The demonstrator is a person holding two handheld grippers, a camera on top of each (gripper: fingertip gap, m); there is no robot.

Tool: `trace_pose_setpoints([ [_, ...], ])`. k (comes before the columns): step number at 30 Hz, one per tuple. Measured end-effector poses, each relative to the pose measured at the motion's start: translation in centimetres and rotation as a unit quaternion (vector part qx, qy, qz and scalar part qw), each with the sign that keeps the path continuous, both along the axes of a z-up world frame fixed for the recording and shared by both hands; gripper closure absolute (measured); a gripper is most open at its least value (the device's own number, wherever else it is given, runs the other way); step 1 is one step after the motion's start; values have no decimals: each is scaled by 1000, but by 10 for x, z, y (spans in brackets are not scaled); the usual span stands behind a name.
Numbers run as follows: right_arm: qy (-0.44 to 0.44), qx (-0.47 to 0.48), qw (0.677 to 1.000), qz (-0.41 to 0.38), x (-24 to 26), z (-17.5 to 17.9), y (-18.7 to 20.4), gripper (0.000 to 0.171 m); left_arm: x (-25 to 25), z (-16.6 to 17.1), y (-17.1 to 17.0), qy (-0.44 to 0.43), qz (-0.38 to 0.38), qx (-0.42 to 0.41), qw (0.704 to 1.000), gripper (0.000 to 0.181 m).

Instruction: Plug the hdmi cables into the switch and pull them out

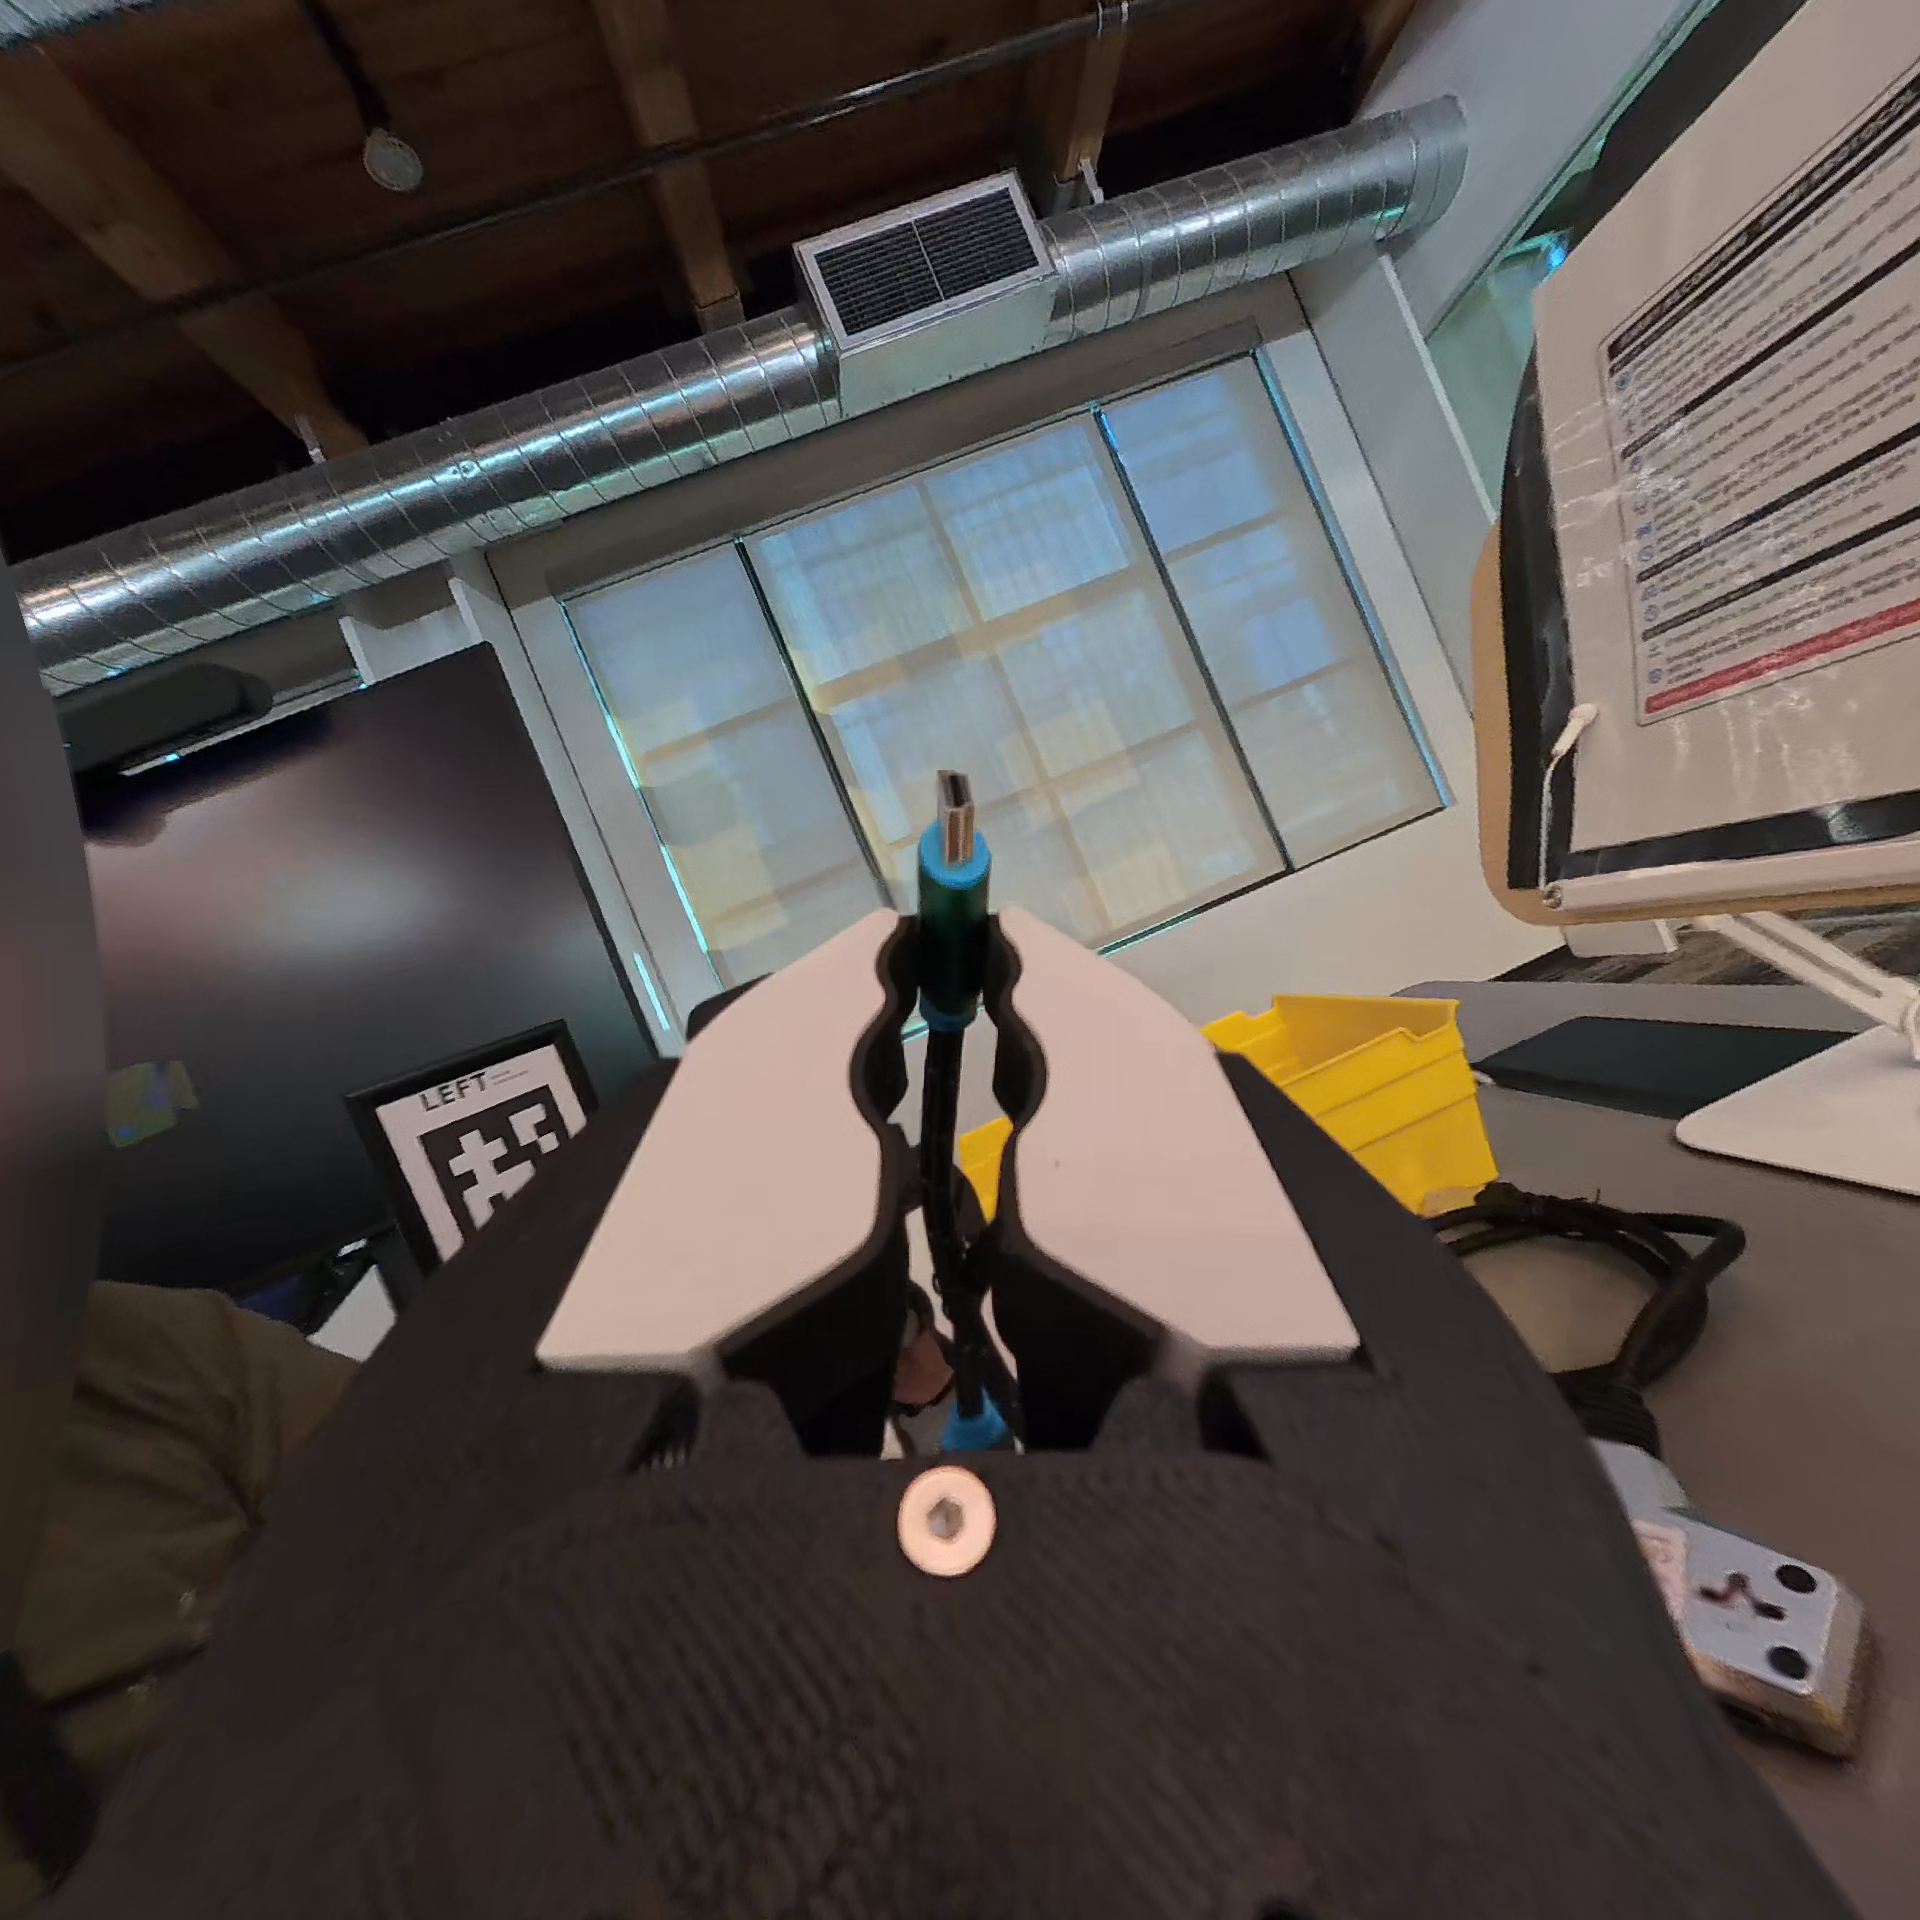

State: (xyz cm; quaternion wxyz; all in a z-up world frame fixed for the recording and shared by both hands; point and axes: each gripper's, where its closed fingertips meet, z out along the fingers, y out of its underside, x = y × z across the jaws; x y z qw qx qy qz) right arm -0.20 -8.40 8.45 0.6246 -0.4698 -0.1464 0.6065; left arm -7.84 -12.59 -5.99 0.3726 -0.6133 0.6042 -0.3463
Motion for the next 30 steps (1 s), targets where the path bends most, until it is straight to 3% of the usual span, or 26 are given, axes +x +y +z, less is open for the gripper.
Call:
trace_pose_setpoints([
  [4, -11, 9, 999, -35, 15, 2, 1, 159, -8, 16, 13, -31, 23, -4, 999, 126],
  [8, -86, 43, 993, -63, 1, -1, -6, 159, -11, 40, 19, -97, 37, -17, 994, 125],
  [11, -203, 96, 967, -119, -28, -14, -12, 159, -12, 54, 19, -127, 50, -24, 990, 129],
  [13, -300, 144, 925, -185, -45, -26, -12, 159, -13, 62, 15, -136, 53, -26, 989, 129],
  [17, -455, 233, 801, -311, -59, -43, -6, 159, -14, 82, 10, -172, 70, -33, 982, 122],
  [25, -603, 354, 578, -421, -76, -66, 4, 159, -12, 82, 21, -178, 139, 8, 974, 124],
  [30, -621, 387, 537, -420, -94, -74, 1, 159, -3, 61, 24, -131, 154, 32, 979, 134],
])
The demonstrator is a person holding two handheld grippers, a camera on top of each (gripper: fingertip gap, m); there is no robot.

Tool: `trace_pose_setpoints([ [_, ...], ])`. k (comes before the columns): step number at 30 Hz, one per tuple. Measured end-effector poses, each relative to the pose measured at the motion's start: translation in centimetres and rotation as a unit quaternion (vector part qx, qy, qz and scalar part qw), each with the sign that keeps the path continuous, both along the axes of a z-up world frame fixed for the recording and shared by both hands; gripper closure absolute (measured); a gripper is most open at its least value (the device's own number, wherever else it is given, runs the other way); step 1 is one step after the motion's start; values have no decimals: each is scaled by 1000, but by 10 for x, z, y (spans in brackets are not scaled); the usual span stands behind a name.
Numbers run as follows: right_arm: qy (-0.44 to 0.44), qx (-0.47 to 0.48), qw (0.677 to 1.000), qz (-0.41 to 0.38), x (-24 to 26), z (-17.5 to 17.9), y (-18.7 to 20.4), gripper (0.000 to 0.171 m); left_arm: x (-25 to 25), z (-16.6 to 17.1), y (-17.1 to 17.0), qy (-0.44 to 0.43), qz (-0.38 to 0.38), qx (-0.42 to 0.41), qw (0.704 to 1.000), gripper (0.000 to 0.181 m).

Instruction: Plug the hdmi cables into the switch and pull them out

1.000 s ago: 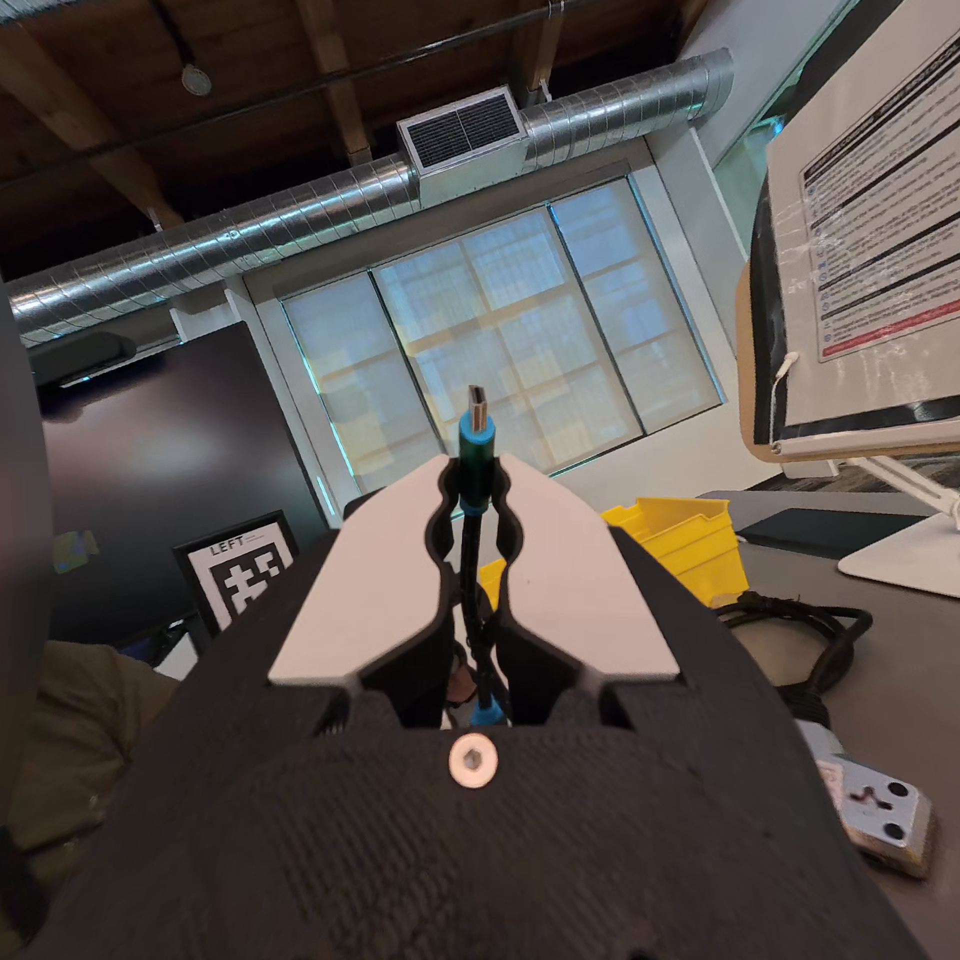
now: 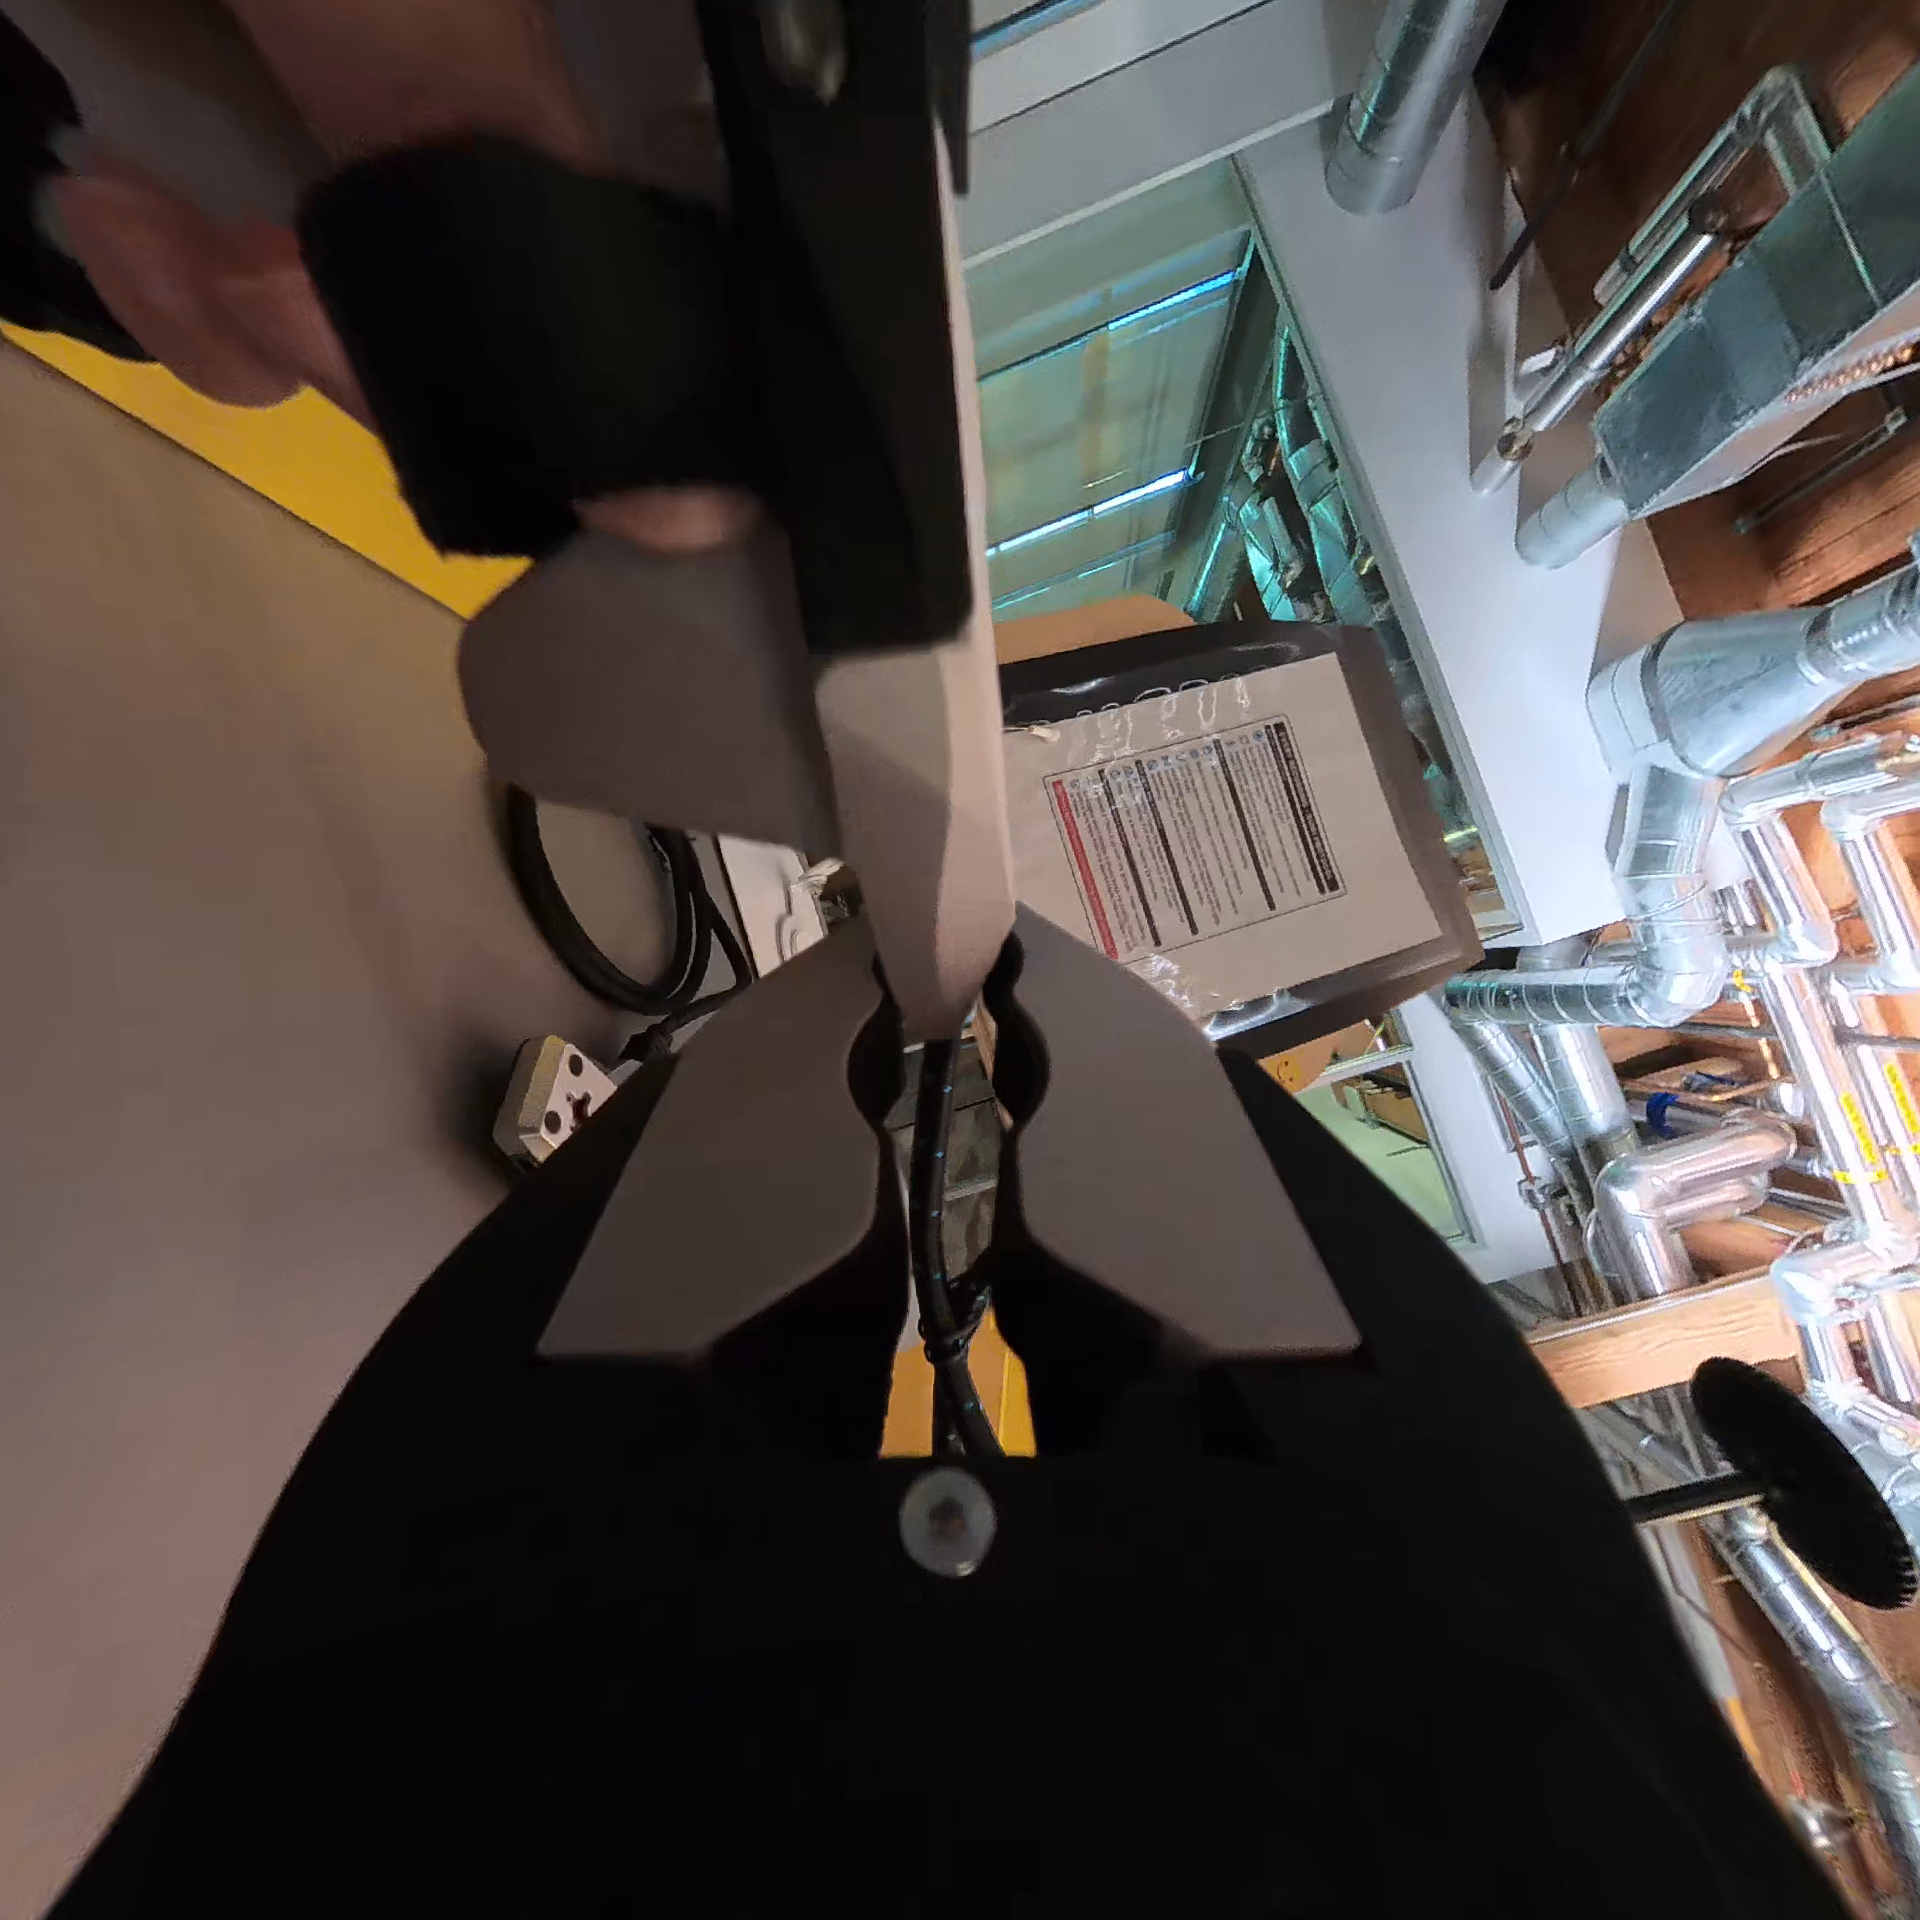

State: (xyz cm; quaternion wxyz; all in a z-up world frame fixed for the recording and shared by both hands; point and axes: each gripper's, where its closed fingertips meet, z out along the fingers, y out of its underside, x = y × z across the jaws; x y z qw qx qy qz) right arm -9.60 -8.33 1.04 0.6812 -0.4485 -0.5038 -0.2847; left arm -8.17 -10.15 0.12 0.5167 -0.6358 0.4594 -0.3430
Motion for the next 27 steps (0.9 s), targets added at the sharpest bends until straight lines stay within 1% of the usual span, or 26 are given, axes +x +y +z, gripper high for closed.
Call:
trace_pose_setpoints([
  [4, -22, 1, 1000, -6, -2, -7, 2, 159, 0, -8, 3, 33, 8, 36, 999, 158],
  [8, -5, -15, 1000, 9, -3, -11, 3, 158, -1, -10, 4, 39, -1, 28, 999, 160],
  [11, 12, -26, 999, 19, -5, -12, 3, 153, -2, -10, 7, 24, -10, 1, 1000, 160],
  [14, 14, -13, 999, 30, -6, -10, 1, 144, -9, -6, 17, -6, -2, -27, 1000, 162],
  [17, 33, -45, 997, 44, -6, -14, 0, 147, -21, 0, 31, -36, 16, -45, 998, 166],
  [19, 55, -85, 993, 62, -8, -20, -1, 149, -28, 4, 37, -56, 19, -65, 996, 167],
  [21, 80, -135, 983, 95, -14, -27, -4, 152, -32, 4, 42, -65, 20, -79, 995, 167],
  [22, 91, -176, 973, 121, -19, -34, -8, 152, -34, 5, 44, -69, 21, -82, 994, 168],
  [23, 106, -224, 957, 151, -26, -42, -13, 152, -35, 6, 44, -74, 21, -83, 994, 168],
  [25, 171, -276, 929, 176, -31, -42, -16, 153, -37, 13, 42, -89, 13, -77, 993, 168],
  [27, 244, -320, 898, 180, -31, -39, -11, 140, -38, 25, 35, -111, -9, -67, 992, 169],
])
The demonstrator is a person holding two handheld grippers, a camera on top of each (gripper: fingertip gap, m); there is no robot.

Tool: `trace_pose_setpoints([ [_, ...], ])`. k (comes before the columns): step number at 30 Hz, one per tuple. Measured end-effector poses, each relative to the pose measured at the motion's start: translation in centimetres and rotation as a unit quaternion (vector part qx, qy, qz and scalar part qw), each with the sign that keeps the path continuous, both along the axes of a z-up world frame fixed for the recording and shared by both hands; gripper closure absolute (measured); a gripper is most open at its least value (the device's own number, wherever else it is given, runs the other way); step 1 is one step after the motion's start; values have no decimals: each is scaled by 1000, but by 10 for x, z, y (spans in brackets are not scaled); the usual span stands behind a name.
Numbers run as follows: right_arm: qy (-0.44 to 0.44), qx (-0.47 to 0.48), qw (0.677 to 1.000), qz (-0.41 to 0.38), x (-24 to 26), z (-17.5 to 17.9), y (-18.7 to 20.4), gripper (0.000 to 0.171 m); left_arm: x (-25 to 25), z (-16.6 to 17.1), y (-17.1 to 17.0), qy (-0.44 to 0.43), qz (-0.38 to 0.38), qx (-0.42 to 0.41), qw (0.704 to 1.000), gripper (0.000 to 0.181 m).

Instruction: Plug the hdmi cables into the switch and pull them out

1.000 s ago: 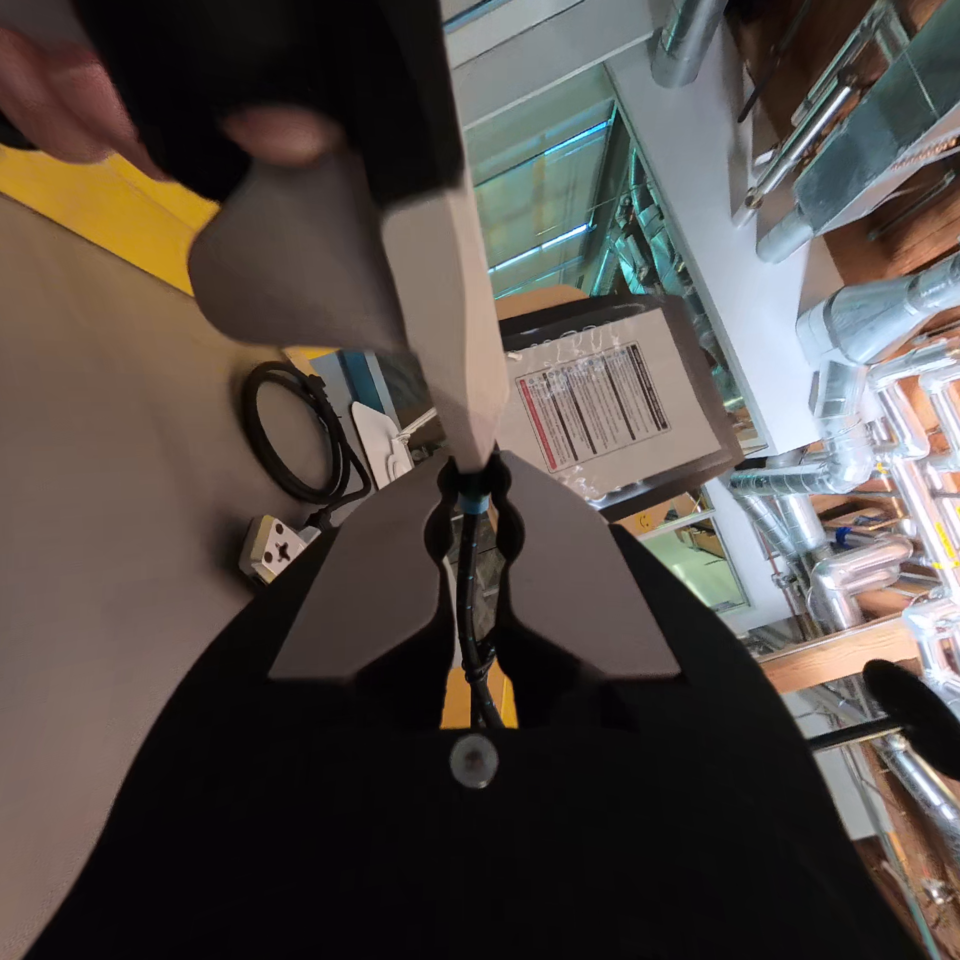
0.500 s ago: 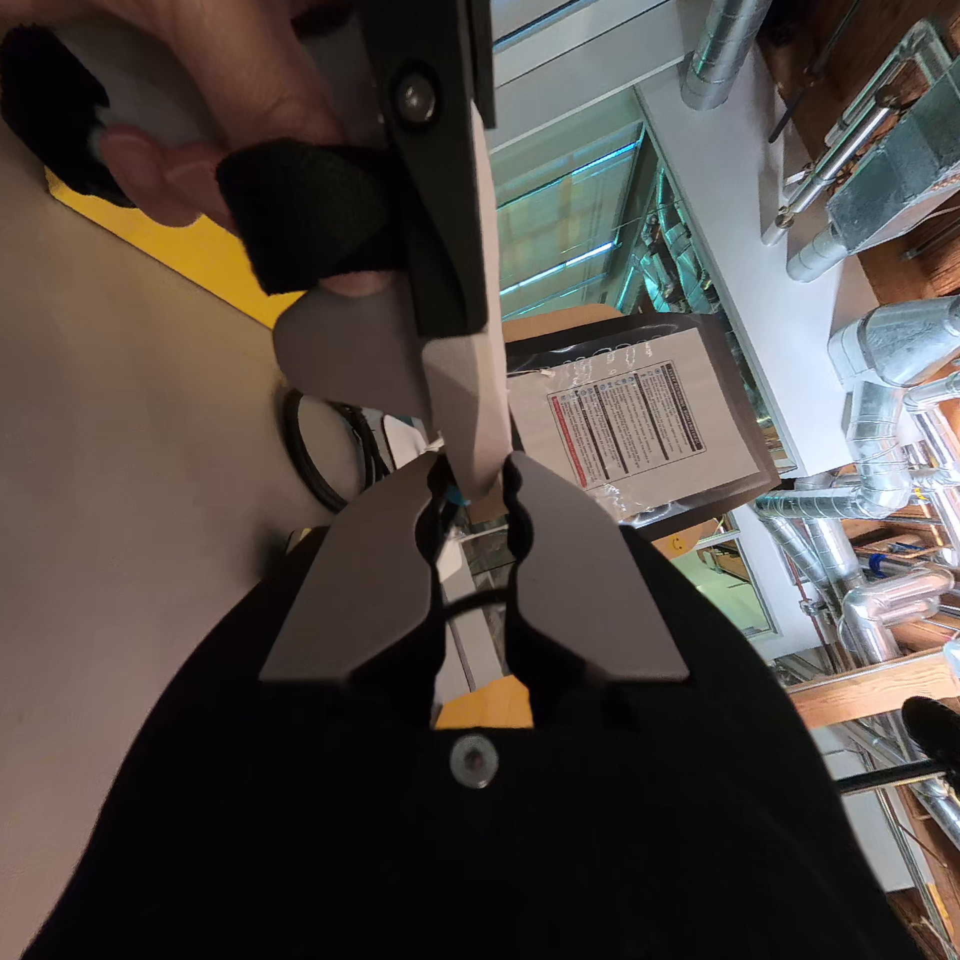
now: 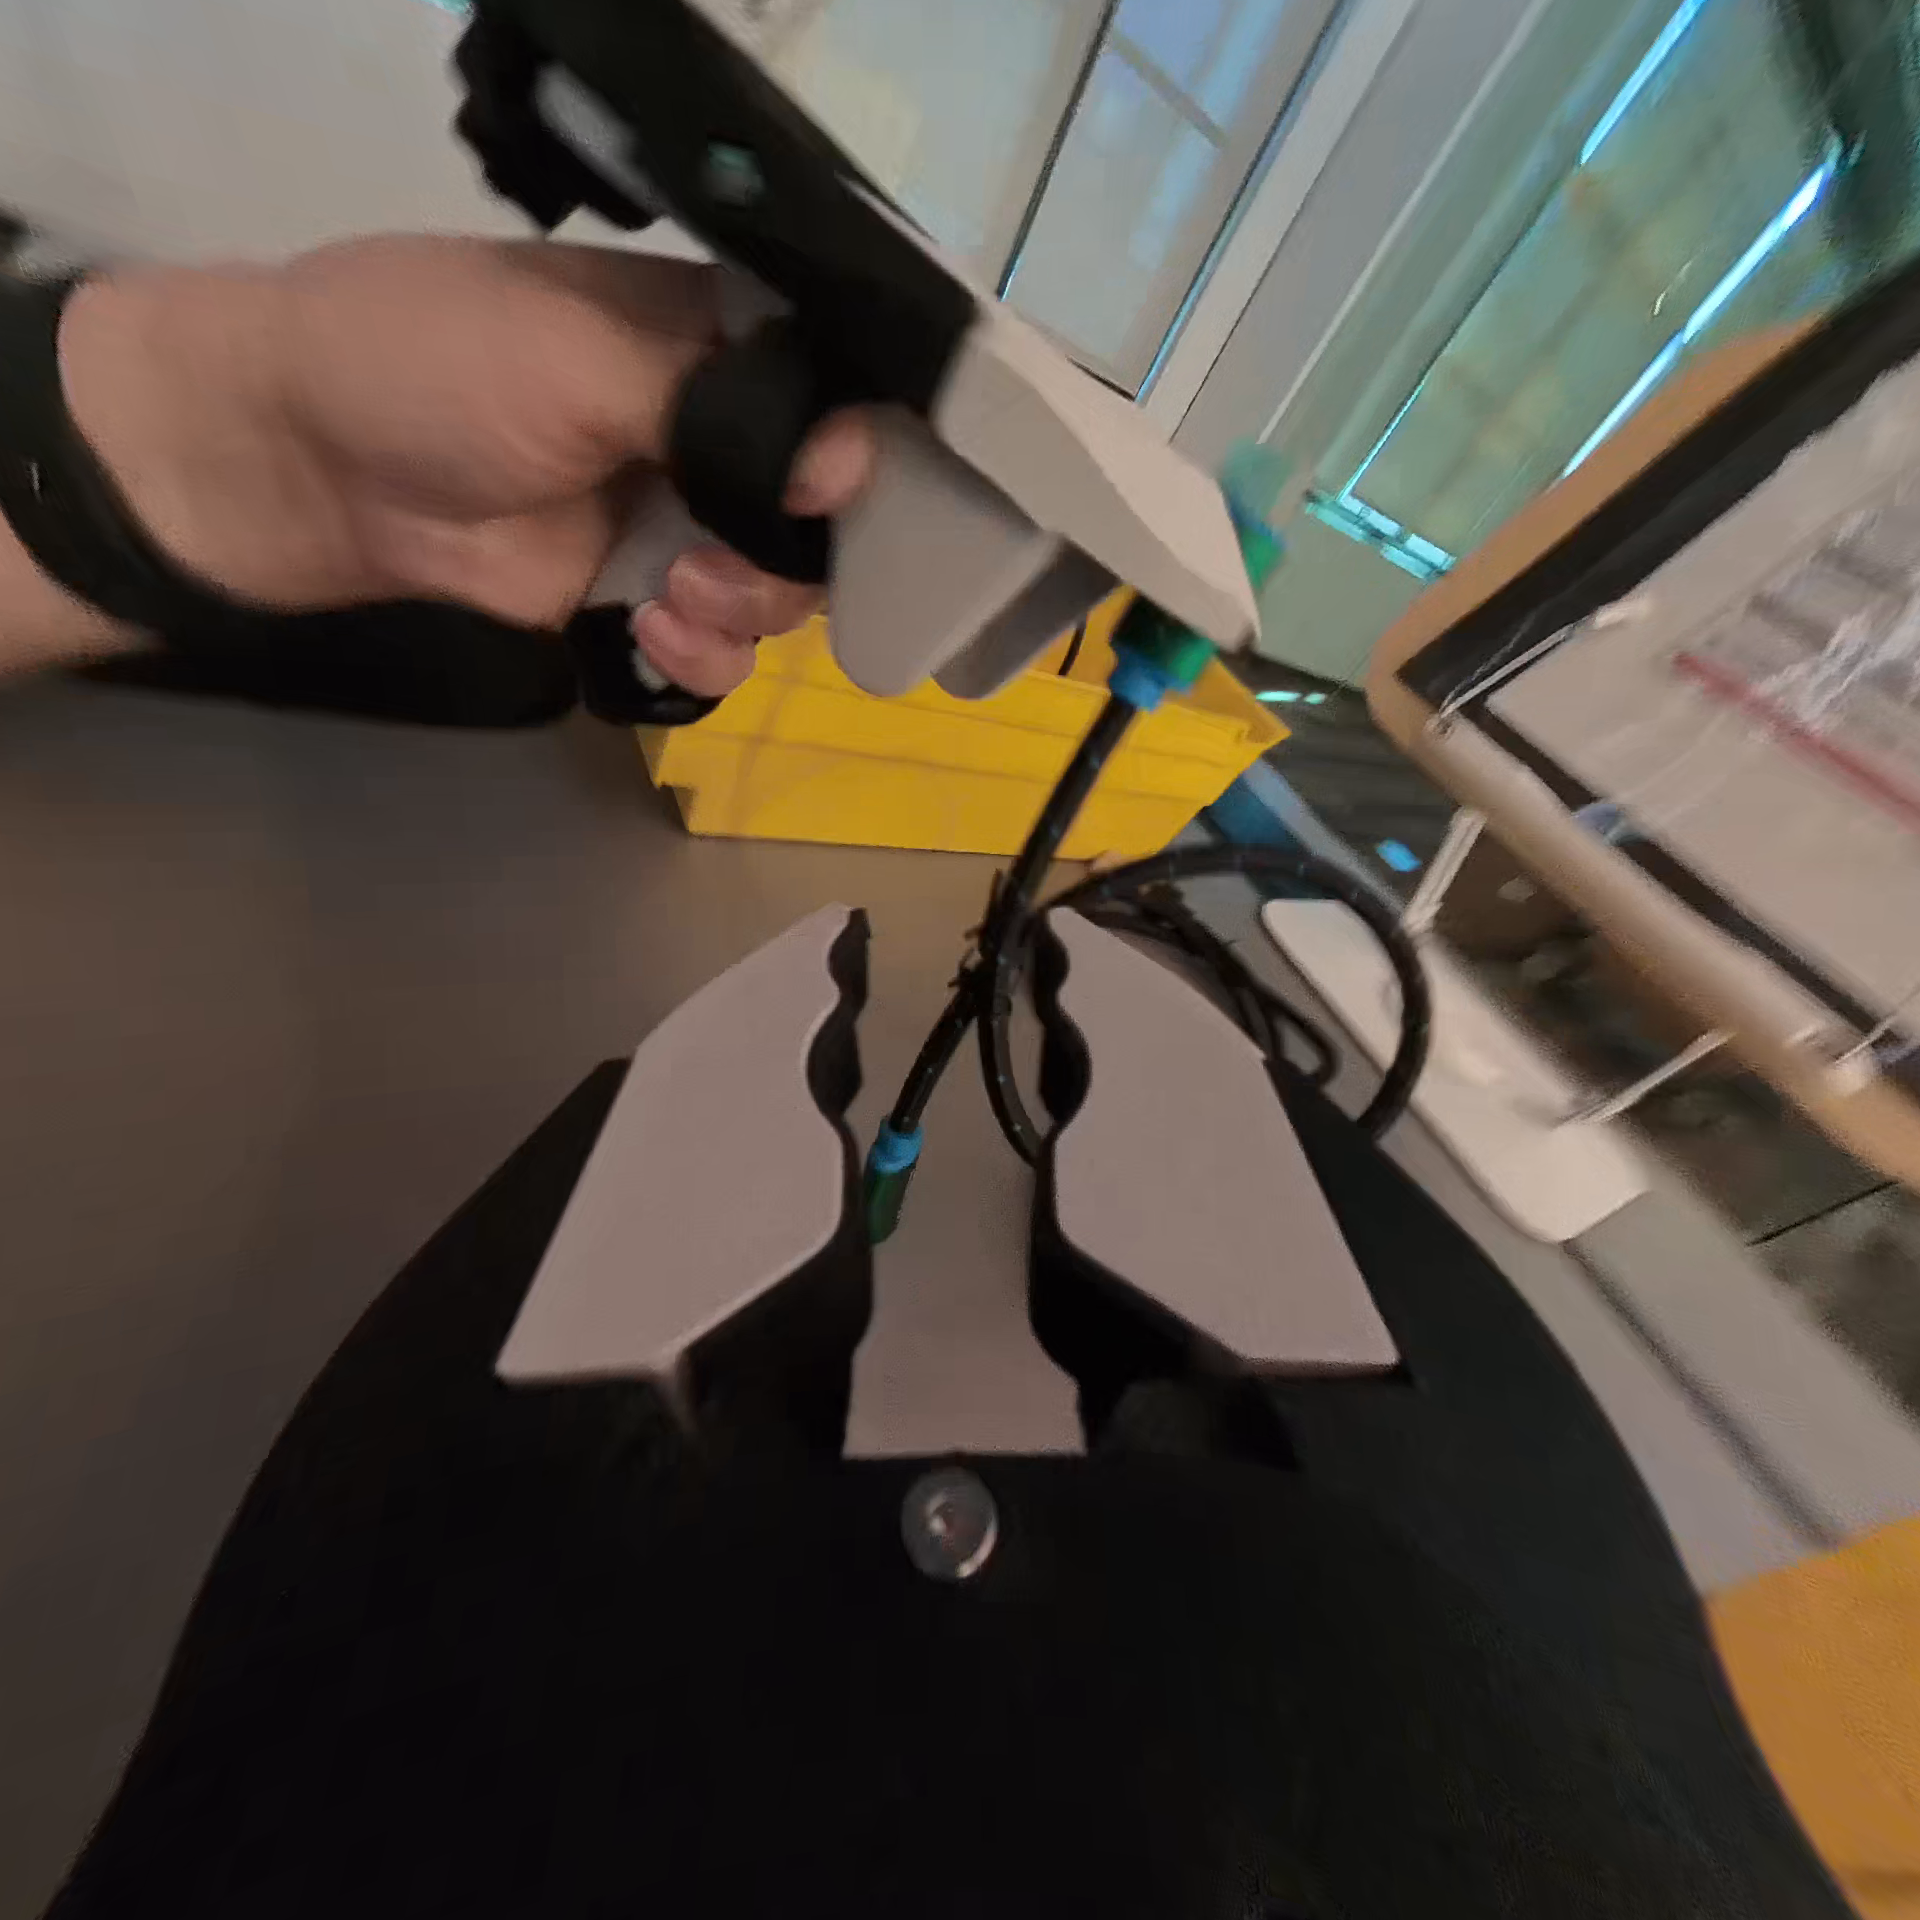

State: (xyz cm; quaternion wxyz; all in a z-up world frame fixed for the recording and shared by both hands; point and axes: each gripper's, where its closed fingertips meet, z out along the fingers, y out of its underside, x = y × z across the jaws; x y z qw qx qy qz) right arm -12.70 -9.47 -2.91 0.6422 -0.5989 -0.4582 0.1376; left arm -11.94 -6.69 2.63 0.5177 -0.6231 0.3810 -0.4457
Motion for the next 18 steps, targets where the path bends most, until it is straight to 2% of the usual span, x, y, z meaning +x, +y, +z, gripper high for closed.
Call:
trace_pose_setpoints([
  [2, 59, -62, 996, -6, 3, 1, 8, 121, 0, 9, -8, -15, -16, 12, 1000, 169],
  [5, 132, -167, 976, 47, -6, -5, 7, 119, 5, 16, -22, -29, -50, 28, 998, 169],
  [6, 143, -196, 968, 67, -9, -8, 6, 122, 8, 17, -28, -35, -65, 29, 997, 169],
  [9, 134, -221, 958, 122, -14, -12, -1, 158, 12, 17, -35, -33, -84, 35, 995, 170],
  [10, 120, -211, 964, 109, -10, -13, 3, 158, 12, 16, -34, -31, -84, 33, 995, 170],
  [13, 36, -106, 994, -13, 16, -9, 25, 159, 6, 14, -20, -33, -48, 7, 998, 168],
  [14, -13, -47, 996, -68, 29, -5, 32, 159, 4, 13, -16, -33, -41, -7, 999, 158],
  [16, -140, 94, 970, -177, 55, 10, 42, 159, 5, 10, -20, -30, -64, -30, 997, 130],
  [18, -241, 230, 908, -253, 69, 27, 41, 159, 11, 5, -26, -27, -89, -61, 994, 114],
])
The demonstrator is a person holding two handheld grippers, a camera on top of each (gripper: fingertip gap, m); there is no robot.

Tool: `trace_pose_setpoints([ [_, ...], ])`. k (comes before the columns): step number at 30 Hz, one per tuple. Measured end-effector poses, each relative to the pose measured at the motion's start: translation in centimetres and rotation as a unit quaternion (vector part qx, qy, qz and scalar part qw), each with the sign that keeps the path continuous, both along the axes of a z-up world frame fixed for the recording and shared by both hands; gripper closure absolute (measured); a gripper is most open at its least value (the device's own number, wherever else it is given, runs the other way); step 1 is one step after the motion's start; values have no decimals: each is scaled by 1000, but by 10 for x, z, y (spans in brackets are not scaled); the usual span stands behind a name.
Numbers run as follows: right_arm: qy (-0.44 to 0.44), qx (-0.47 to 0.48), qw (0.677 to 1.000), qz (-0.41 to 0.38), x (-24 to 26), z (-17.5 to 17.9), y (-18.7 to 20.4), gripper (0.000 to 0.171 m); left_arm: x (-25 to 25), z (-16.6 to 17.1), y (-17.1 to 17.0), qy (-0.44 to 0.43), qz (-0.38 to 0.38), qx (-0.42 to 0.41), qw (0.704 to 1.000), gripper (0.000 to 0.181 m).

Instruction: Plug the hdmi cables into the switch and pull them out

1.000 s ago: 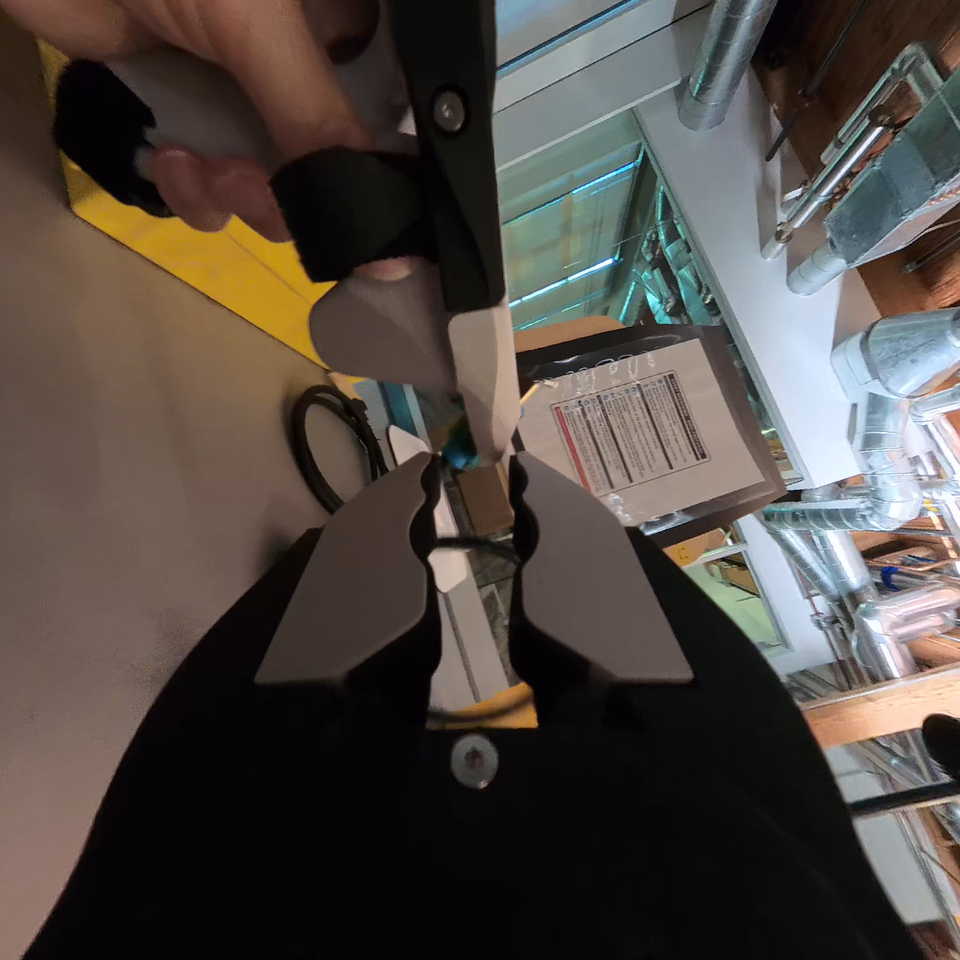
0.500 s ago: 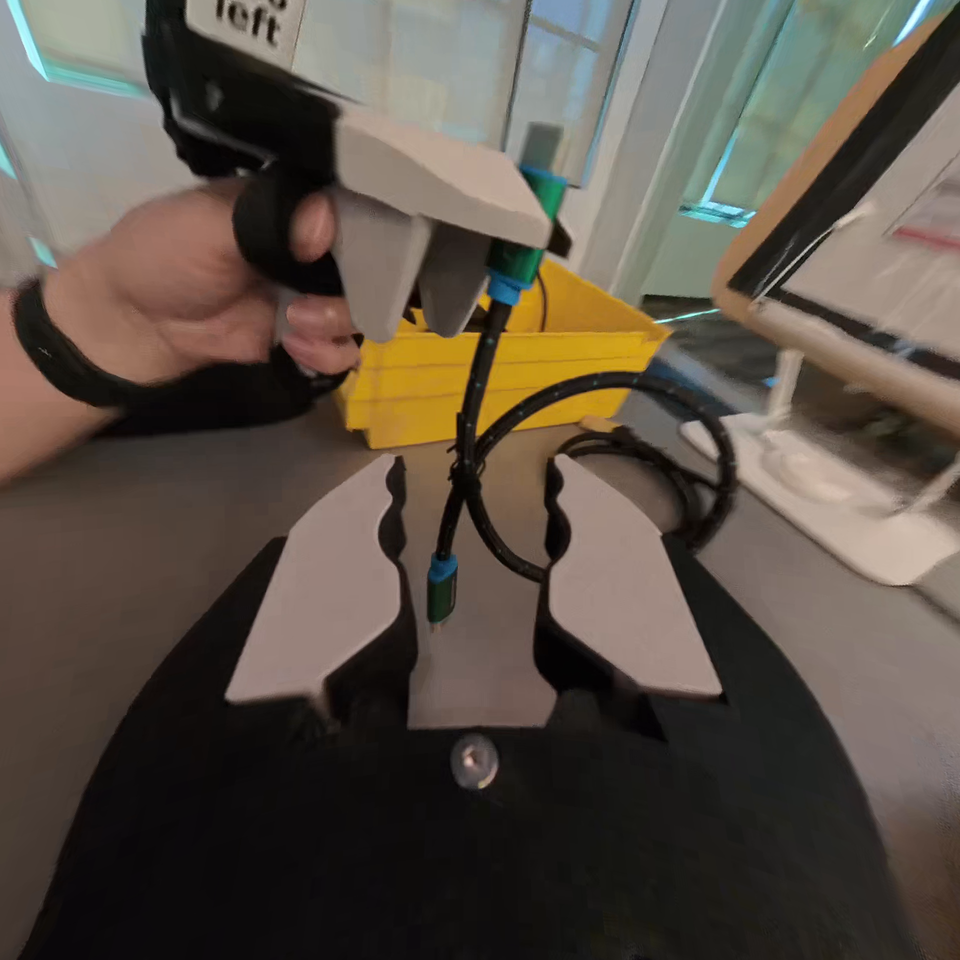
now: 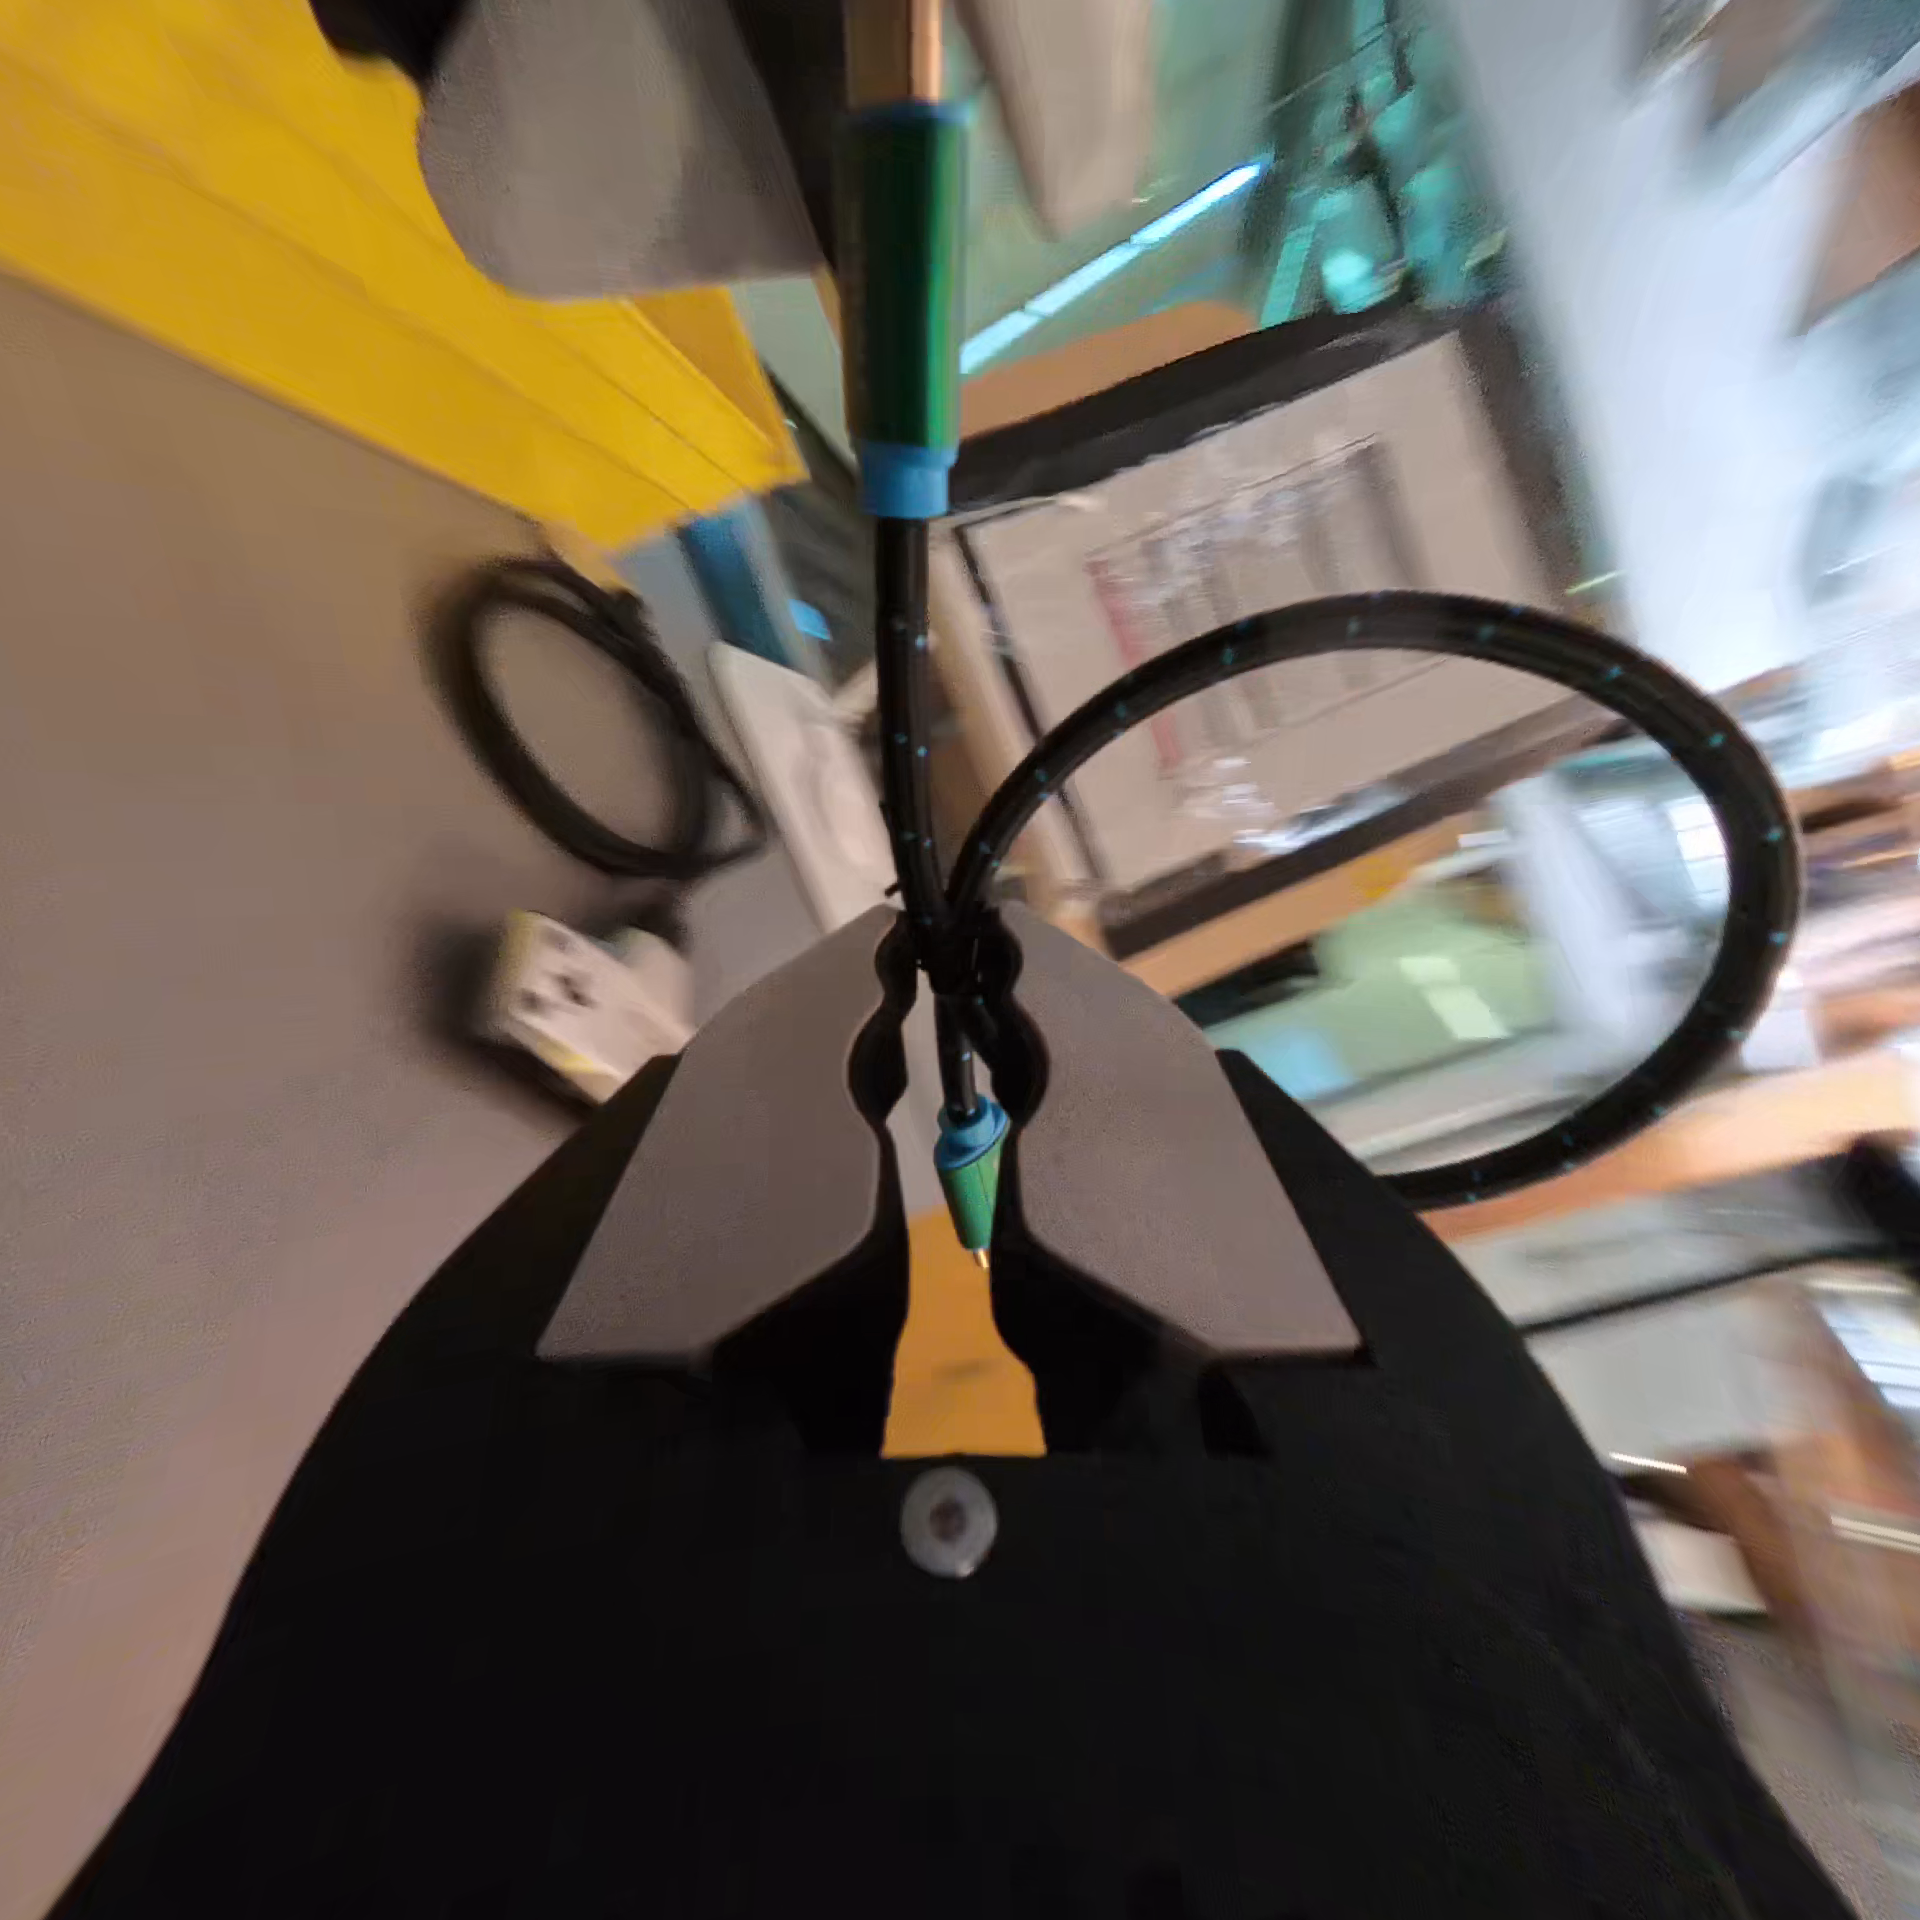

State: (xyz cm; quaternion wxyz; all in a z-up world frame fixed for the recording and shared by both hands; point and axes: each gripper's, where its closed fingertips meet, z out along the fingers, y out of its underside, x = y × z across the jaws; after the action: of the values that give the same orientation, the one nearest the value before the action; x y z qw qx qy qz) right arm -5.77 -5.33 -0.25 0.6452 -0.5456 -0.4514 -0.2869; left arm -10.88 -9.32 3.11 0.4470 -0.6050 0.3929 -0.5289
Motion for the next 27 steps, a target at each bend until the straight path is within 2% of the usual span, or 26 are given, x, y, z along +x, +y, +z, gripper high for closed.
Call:
trace_pose_setpoints([
  [2, -82, 64, 994, -38, 0, 1, -1, 159, 6, -7, -4, 13, -11, -17, 1000, 113],
  [3, -94, 72, 992, -46, -1, -3, -1, 159, 9, -13, -6, 27, -12, -20, 999, 117],
  [8, -109, 126, 983, -75, 1, 9, 1, 159, 16, -33, -6, 91, 7, 2, 996, 125],
  [15, -119, 169, 973, -99, 13, 22, -1, 158, 17, -25, -6, 66, 22, 13, 997, 129],
  [20, -117, 174, 973, -96, 9, 24, -2, 158, 16, -28, 2, 64, 46, 28, 997, 157],
  [27, -118, 175, 973, -91, 8, 22, -3, 158, 15, -26, 5, 49, 51, 39, 997, 159],
])
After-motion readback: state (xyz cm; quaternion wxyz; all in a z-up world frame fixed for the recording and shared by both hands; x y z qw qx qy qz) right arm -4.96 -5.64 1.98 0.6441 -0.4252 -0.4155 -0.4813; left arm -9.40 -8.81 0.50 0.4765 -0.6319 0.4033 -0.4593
